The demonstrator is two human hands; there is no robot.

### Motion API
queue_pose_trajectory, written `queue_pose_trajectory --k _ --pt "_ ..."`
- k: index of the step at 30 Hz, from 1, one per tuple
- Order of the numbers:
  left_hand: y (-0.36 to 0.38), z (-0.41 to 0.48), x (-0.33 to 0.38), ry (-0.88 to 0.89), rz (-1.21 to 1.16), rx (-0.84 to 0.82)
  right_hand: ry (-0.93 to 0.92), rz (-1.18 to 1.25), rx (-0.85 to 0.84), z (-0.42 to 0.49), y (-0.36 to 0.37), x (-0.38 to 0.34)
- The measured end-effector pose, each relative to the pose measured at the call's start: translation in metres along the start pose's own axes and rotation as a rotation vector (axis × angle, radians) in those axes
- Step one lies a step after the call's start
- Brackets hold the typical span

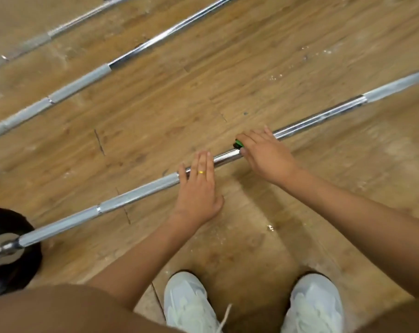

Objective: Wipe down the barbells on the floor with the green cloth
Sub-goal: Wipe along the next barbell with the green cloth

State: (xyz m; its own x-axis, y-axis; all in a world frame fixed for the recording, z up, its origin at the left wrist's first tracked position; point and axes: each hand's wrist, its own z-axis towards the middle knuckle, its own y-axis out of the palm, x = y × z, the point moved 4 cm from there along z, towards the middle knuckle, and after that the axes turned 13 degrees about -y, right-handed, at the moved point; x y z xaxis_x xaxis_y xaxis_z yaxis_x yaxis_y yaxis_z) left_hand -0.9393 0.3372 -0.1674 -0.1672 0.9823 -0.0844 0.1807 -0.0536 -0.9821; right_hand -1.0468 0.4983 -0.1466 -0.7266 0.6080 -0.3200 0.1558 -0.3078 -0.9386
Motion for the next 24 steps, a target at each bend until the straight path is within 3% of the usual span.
queue_pose_trajectory --k 4,9,14,20,24 --pt "0.004 -0.007 0.002 0.007 -0.011 0.030 0.076 0.022 0.047 -0.009 -0.007 0.003" --pt "0.004 -0.019 0.005 0.013 0.004 0.028 0.002 0.037 0.017 -0.018 -0.001 -0.007" --pt "0.003 -0.034 0.011 0.021 -0.014 0.060 0.105 0.032 0.068 -0.032 -0.007 0.000" --pt "0.009 -0.049 0.019 0.000 -0.045 0.087 0.011 0.063 0.048 -0.045 -0.001 -0.019" --pt "0.013 -0.060 0.022 0.027 -0.056 0.129 0.077 0.062 0.078 -0.053 -0.004 -0.014"
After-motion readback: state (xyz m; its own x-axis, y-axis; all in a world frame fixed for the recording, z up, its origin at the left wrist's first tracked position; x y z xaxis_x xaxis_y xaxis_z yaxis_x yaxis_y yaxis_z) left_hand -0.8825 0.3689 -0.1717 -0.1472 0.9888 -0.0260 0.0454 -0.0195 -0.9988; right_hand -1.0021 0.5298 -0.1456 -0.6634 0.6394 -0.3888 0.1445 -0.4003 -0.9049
